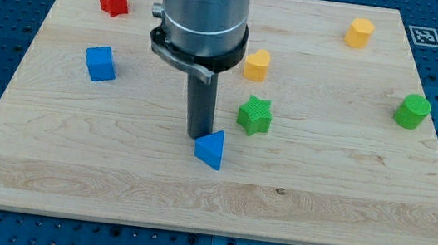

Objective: Push blue triangle below to the blue cube

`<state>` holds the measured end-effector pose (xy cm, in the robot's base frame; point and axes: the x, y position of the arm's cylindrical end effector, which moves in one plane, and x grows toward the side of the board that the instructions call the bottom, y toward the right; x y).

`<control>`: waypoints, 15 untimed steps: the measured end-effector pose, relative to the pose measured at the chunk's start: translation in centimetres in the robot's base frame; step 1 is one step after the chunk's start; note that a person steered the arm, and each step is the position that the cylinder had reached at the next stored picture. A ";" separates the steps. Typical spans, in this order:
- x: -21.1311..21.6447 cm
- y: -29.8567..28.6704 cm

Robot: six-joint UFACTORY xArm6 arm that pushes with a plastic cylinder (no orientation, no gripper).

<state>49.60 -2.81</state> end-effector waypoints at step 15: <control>4.7 -12.0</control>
<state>54.26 -14.78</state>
